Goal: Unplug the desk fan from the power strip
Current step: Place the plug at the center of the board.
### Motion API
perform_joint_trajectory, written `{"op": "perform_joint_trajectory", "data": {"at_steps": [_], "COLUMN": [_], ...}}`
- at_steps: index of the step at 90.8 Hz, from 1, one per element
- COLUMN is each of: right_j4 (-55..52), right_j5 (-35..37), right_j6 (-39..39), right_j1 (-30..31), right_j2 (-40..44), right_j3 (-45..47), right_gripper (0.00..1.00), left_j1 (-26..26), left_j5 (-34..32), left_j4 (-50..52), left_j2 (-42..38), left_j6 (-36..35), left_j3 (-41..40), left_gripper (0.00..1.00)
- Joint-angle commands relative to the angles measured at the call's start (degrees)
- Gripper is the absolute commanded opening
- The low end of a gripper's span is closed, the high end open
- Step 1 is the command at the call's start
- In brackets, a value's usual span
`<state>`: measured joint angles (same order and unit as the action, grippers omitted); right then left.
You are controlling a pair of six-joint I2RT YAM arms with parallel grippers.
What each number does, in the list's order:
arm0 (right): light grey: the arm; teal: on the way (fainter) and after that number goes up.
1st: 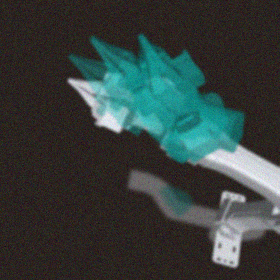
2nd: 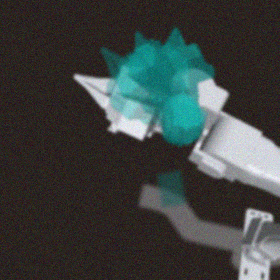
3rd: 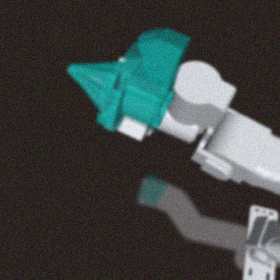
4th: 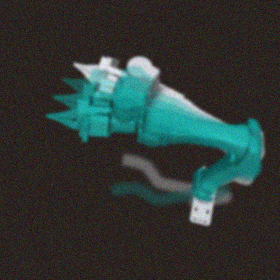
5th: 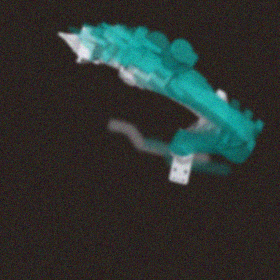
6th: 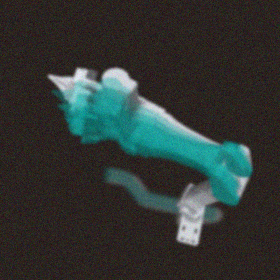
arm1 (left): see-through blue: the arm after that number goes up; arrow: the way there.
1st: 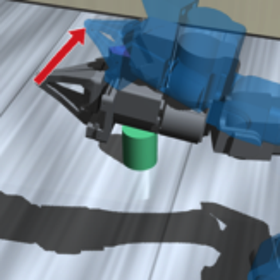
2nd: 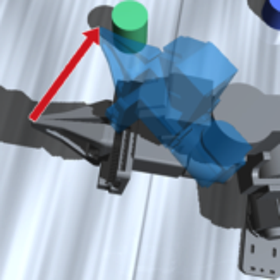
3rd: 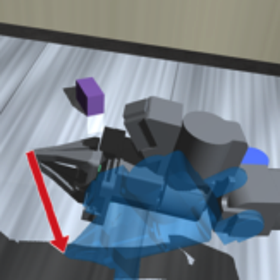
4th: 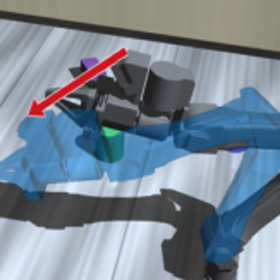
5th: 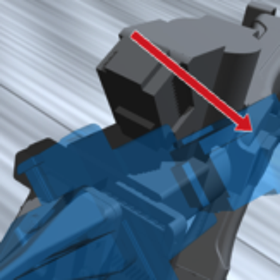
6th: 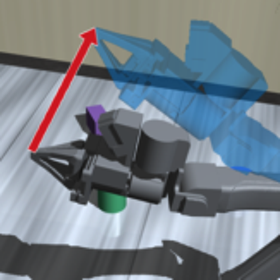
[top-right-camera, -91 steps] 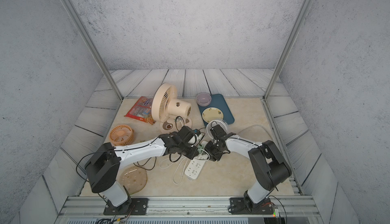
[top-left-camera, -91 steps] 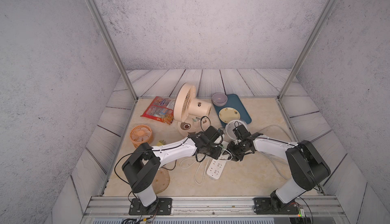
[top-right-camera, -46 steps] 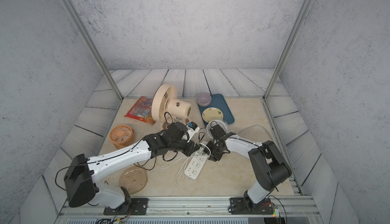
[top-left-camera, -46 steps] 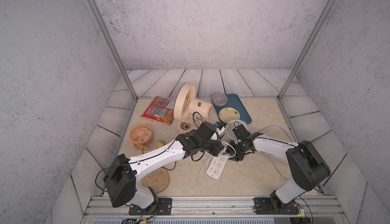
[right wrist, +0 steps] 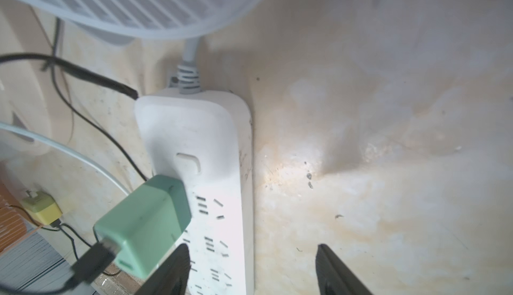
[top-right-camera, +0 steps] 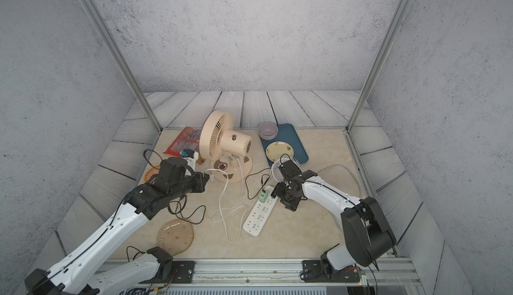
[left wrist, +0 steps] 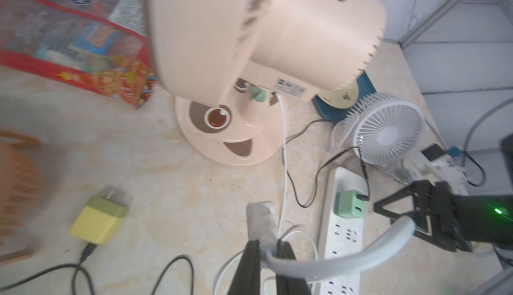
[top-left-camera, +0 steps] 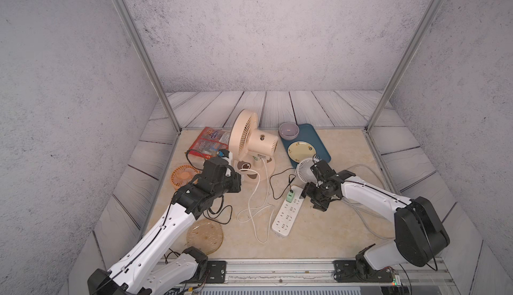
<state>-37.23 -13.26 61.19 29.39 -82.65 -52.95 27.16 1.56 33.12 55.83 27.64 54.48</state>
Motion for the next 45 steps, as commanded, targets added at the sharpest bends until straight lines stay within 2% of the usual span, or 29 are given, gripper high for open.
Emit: {"op": "perform_joint_trajectory", "data": {"at_steps": [1,18,35,45], "right_j4": [-3.8,-8.1,-11.4,-12.5], "right_j5": [3.3,8.5,14.7,16.9], "right_j6": [-1.5,-1.6,-1.1,-1.1], "right_j1": [-0.2,-0.4,-0.9,-1.1], "right_j2": [4.2,12.1,20.8,25.2], "right_j3": [-0.6,-0.1,1.2,2.1], "right_gripper": [0.73,0.73,0.73,0.73], "left_j1": [-5.5,-8.3,-10.1,-10.1], "left_j5": [-0.3,-6.4,-14.7,-16.8], "left_j4": [3.7,4.0,4.4,3.7], "left_j2": [0.2,3.7,7.0,8.8], "left_j6": [-3.3,-3.8,-5.6,-7.5], "left_j3": [2.1,8.1,18.7,24.8], "left_gripper": [0.00,0.00,0.00,0.00]}}
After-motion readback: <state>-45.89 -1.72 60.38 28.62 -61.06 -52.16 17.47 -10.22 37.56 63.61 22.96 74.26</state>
